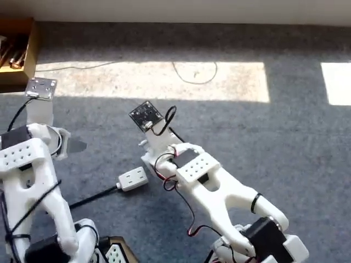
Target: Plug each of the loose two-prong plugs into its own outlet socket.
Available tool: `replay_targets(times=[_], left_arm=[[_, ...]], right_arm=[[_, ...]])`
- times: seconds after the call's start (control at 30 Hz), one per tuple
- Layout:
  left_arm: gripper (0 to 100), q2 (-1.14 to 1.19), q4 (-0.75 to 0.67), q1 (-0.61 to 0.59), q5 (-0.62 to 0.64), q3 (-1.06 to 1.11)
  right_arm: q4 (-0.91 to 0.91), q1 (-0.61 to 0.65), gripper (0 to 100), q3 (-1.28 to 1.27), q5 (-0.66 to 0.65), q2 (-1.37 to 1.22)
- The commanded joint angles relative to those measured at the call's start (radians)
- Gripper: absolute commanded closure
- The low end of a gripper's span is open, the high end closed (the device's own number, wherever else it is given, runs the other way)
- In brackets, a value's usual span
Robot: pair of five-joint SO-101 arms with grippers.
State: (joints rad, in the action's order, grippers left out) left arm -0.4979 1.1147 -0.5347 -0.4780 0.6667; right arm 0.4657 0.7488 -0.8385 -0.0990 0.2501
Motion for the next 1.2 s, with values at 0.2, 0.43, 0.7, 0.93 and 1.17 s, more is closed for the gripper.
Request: replay_targets(times=[0.2, 0.43, 0.7, 0.93, 1.17], left_arm=[[63, -0.628, 0.331, 0.303, 0.055, -0.015], [58, -0.938, 0.321, 0.493, 0.133, 0.193], [58, -0.974, 0.114, 0.562, 0.212, 0.351], [58, -0.974, 0.011, 0.529, 0.198, 0.466], [58, -0.983, -0.081, 0.455, 0.167, 0.598]], right_arm=[[0.001, -0.094, 99.3, -0.361, 0.011, 0.757], [0.171, 0.068, 99.3, -0.427, 0.017, 0.981], [0.168, 0.182, 99.3, -0.429, 0.025, 0.868], [0.176, 0.246, 99.3, -0.410, 0.023, 0.832], [0.237, 0.232, 99.3, -0.341, 0.021, 0.832]])
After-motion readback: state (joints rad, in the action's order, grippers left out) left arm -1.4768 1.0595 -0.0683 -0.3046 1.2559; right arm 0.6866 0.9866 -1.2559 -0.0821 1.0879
